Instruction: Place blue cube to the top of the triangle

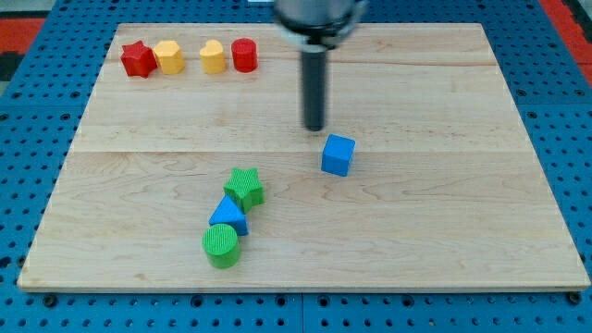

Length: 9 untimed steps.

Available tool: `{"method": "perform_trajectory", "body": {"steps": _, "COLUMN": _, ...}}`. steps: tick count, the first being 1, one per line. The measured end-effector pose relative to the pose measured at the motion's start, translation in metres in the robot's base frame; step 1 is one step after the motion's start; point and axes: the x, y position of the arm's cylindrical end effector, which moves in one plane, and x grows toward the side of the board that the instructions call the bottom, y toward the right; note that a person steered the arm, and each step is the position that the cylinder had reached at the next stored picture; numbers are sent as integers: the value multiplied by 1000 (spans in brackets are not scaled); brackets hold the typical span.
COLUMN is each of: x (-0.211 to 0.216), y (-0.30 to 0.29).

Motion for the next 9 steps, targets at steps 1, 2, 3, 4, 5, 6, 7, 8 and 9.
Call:
{"method": "perform_trajectory", "body": {"steps": 1, "x": 31, "y": -8}}
{"method": "perform_trajectory", "body": {"steps": 2, "x": 46, "y": -48}}
{"method": "perform_trajectory", "body": {"steps": 3, "x": 44, "y": -3}}
{"method": "perform_trajectory", "body": {"steps": 4, "x": 36, "y": 34}}
{"method": "perform_trajectory", "body": {"steps": 5, "x": 63, "y": 3}}
{"method": "perform_trajectory", "body": {"steps": 6, "x": 86, "y": -53}}
{"method": "perform_trajectory", "body": {"steps": 7, "x": 84, "y": -6}}
{"method": "perform_trajectory", "body": {"steps": 8, "x": 111, "y": 51}}
{"method": "perform_trajectory", "body": {"steps": 9, "x": 128, "y": -16}}
